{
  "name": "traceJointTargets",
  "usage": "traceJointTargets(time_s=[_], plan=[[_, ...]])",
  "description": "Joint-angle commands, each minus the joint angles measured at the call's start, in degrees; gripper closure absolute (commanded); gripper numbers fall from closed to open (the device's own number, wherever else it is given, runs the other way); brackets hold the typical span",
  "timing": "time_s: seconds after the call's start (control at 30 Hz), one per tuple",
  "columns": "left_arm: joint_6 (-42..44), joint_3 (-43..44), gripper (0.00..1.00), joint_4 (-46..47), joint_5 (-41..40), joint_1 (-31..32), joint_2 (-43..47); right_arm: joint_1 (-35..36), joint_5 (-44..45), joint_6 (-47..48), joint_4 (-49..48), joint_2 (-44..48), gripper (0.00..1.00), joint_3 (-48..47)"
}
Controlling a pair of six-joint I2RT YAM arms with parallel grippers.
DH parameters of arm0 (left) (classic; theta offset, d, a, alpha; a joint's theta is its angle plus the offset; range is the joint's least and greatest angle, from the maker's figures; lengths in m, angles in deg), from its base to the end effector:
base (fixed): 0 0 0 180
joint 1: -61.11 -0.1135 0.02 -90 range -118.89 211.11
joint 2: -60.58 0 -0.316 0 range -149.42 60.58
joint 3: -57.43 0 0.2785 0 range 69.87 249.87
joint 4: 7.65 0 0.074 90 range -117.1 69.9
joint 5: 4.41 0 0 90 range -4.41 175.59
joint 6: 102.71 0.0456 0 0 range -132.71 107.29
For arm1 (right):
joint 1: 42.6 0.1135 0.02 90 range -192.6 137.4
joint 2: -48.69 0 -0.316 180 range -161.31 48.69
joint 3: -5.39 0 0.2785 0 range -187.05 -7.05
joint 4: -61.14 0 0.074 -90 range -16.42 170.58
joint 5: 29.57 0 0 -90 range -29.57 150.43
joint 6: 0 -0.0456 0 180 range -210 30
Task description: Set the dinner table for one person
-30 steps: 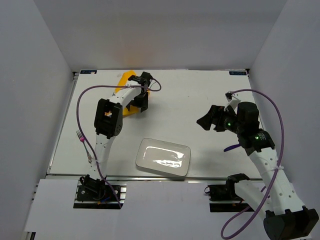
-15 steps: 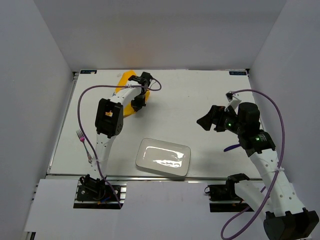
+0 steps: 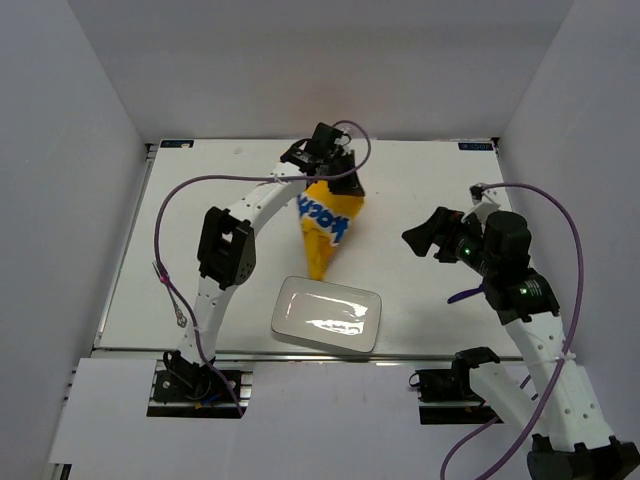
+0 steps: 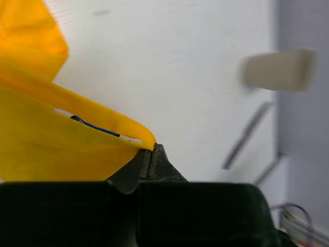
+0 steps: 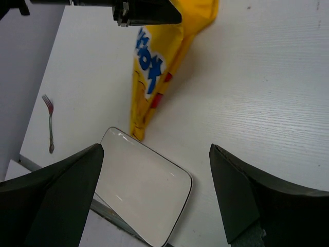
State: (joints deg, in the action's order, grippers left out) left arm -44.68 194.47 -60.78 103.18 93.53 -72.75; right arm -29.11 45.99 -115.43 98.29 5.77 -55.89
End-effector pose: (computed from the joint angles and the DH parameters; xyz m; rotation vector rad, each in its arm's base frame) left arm 0.4916 -0.3286 0.2722 0.1572 2.5717 -0.8435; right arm 0.1576 0.0495 0.3784 0.0268 1.9496 0.6952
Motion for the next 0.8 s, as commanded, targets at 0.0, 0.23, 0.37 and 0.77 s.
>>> traceJointTargets(time_s=[0.0, 0.23, 0.37, 0.77], plan=[[-7.58, 3.11, 1.0, 18.15, 13.35, 2.64, 8.08, -0.23, 8.08, -3.92, -0.81, 3.62, 0.11, -0.55], [-8.36, -12.73, 1.0, 10.11, -5.34, 1.24, 22.46, -0.05, 11.01, -4.1, 1.57, 4.69, 0.11, 0.05], [-11.27, -27.16, 1.0, 7.2, -23.09, -0.08, 31.88, -0.23, 8.73, -4.8, -2.29, 2.58, 0.11, 3.04], [-16.45, -45.67, 1.0, 2.21, -33.3, -3.5, 32.97, -0.31, 16.0, -3.49, -6.17, -12.1, 0.11, 1.82]])
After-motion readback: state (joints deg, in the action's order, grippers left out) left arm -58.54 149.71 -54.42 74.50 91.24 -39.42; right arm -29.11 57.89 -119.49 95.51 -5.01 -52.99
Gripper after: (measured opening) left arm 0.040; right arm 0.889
